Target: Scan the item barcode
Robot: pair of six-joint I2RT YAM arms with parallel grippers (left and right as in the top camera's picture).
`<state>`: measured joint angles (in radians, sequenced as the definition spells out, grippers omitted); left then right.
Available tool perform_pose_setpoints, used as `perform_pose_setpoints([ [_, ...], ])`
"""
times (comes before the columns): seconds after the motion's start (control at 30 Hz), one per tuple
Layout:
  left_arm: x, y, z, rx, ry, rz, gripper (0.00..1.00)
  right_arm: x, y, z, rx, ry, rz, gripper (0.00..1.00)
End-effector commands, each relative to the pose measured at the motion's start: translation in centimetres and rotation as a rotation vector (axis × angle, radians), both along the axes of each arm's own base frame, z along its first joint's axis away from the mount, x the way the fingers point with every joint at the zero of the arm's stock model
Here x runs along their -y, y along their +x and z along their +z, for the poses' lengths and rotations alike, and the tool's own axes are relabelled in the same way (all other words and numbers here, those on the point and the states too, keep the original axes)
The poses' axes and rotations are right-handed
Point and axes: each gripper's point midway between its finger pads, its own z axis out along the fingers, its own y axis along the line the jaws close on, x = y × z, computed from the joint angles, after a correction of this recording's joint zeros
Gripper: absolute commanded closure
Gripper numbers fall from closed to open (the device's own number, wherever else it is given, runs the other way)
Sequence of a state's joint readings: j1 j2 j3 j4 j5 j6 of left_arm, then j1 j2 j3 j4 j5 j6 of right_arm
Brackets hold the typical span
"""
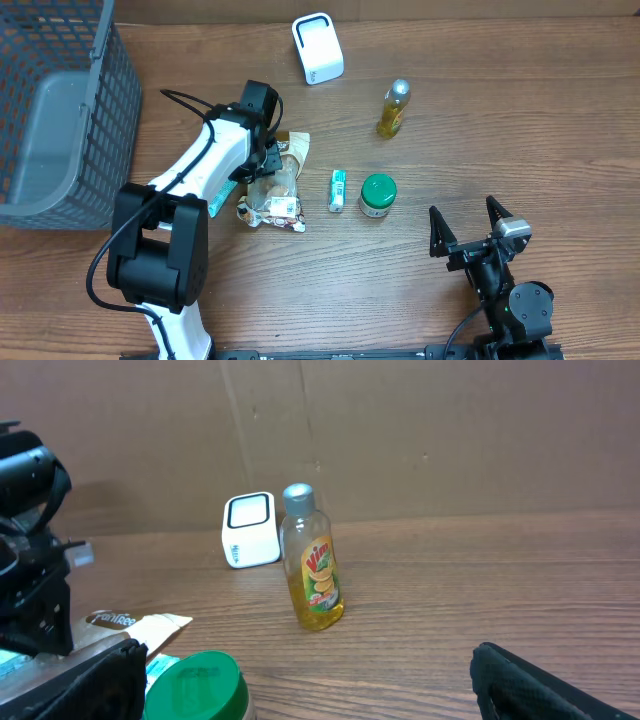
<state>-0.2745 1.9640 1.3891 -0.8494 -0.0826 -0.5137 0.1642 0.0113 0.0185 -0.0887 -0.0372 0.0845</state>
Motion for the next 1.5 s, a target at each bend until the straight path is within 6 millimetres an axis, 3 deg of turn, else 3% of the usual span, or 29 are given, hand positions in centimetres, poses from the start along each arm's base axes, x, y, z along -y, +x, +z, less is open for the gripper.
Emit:
perform_pose_setpoints([
  [0.0, 1.1, 2.1, 2.1, 0.049, -0.039, -0.032, 0.68, 0.0, 0.0, -0.2, 0.005, -0.003, -0.001, 0.00],
  [0.17, 1.5, 3.8, 6.0, 0.089, -0.066, -0.076, 0.44, 0.0, 0.0, -0.2, 0.005, -0.003, -0.001, 0.00],
  [0.37, -1.0, 5.5, 9.0, 0.135, -0.023, -0.080, 0.36, 0.0, 0.0, -0.2, 0.005, -0.003, -0.001, 0.00],
  [0.4, -1.8, 5.6, 9.2, 0.138, -0.005, -0.065, 0.32, 0.0, 0.0, -0.2, 0.005, -0.003, -0.001, 0.00],
  [0.43, -3.5, 5.8, 9.2, 0.138, 0.031, -0.031, 0.10, 0.0, 0.0, -0.2, 0.005, -0.003, -0.001, 0.00],
  [0.5, -5.3, 5.7, 9.2, 0.129, 0.062, 0.002, 0.03, 0.0, 0.0, -0.2, 0.005, -0.003, -0.001, 0.00],
  [0.63, -8.2, 5.4, 9.2, 0.115, 0.112, 0.057, 0.00, 0.0, 0.0, -0.2, 0.005, -0.003, -0.001, 0.00],
  [0.83, -10.3, 4.9, 9.1, 0.091, 0.120, 0.100, 0.00, 0.0, 0.0, -0.2, 0.005, -0.003, -0.001, 0.00],
  [1.47, -10.4, 4.6, 9.0, 0.076, 0.121, 0.103, 0.00, 0.0, 0.0, -0.2, 0.005, -0.003, -0.001, 0.00],
])
